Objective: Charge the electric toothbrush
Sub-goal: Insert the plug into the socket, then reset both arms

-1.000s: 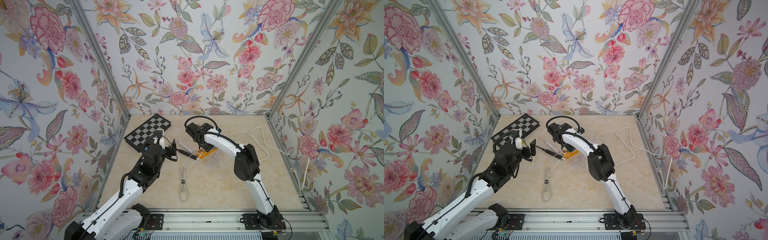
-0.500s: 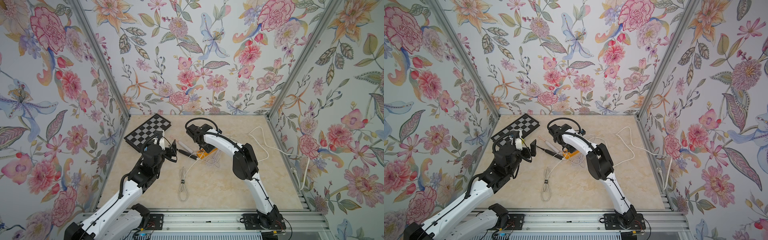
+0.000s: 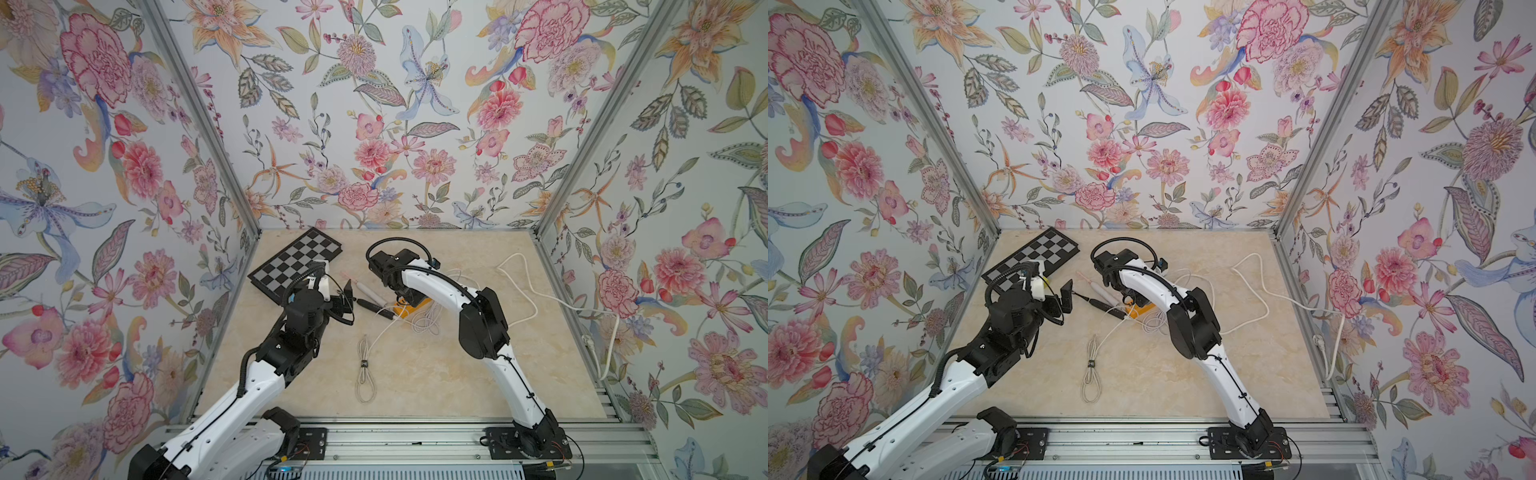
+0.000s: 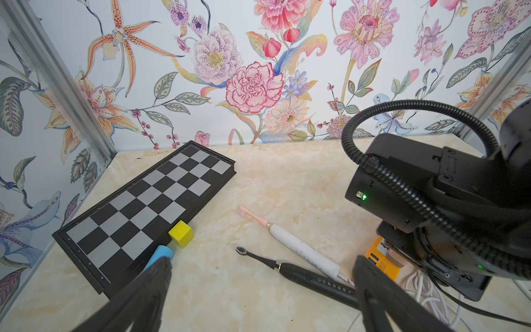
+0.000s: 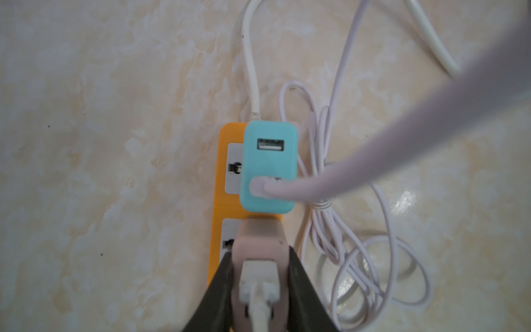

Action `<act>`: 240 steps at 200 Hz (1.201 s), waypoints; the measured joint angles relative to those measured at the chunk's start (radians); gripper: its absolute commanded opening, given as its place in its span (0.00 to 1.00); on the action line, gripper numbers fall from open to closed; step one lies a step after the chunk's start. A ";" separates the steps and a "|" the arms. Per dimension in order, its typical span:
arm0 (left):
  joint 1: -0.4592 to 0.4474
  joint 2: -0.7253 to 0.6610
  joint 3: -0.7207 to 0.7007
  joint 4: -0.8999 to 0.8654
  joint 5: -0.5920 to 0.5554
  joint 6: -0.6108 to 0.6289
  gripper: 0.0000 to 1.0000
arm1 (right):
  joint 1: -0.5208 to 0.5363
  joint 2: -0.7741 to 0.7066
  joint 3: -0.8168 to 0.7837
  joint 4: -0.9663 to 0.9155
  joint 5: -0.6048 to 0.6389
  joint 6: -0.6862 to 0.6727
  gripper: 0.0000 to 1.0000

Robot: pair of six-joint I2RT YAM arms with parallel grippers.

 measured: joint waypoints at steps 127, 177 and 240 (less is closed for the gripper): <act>0.014 -0.039 -0.348 0.442 -0.122 0.105 0.99 | 0.080 -0.472 -0.134 0.198 0.133 -0.771 1.00; 0.160 0.151 -0.588 0.900 -0.221 0.361 0.99 | -0.315 -1.203 -1.281 0.916 -0.013 -1.202 1.00; 0.388 0.414 -0.507 1.142 -0.097 0.388 0.99 | -0.791 -1.163 -1.839 1.610 -0.205 -1.393 1.00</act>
